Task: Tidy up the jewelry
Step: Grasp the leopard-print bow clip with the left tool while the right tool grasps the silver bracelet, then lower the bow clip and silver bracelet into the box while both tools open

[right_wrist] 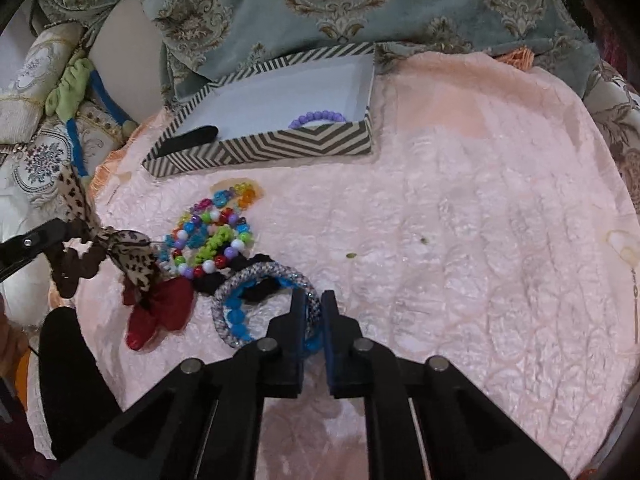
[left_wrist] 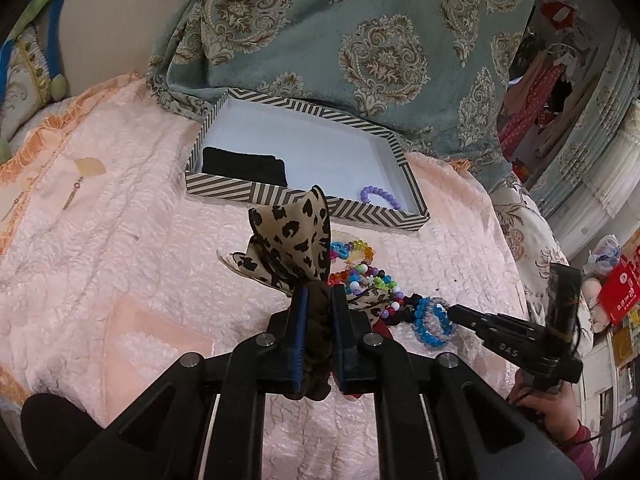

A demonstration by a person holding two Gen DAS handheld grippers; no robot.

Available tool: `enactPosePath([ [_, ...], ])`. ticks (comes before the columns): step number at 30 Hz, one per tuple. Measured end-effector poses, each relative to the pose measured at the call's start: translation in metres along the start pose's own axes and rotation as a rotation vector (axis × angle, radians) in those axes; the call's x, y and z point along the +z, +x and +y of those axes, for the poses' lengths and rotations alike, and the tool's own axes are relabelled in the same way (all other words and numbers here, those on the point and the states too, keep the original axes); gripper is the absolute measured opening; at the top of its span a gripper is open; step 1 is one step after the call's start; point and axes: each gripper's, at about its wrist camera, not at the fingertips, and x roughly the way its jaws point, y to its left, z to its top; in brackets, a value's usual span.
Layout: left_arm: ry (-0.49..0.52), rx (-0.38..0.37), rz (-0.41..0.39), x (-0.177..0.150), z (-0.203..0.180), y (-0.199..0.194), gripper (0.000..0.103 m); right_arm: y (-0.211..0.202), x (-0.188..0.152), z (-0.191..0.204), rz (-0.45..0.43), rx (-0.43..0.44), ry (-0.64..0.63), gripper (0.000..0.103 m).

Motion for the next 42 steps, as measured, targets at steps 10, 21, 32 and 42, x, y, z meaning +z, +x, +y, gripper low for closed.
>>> enactPosePath([
  [10,-0.006,-0.027,-0.045,0.011,-0.003,-0.019,0.000,-0.053,0.018,0.018,-0.107,0.059,-0.002,0.007],
  [21,0.033,-0.009,-0.098,0.045,-0.010,-0.027,0.000,-0.052,0.051,0.042,-0.137,0.071,-0.031,0.007],
  [32,0.076,0.046,-0.113,0.098,-0.017,0.008,0.000,-0.029,0.098,0.039,-0.148,0.035,-0.042,0.007],
  [42,0.064,0.084,-0.067,0.146,-0.001,0.065,0.000,0.022,0.143,0.028,-0.105,0.003,-0.041,0.007],
])
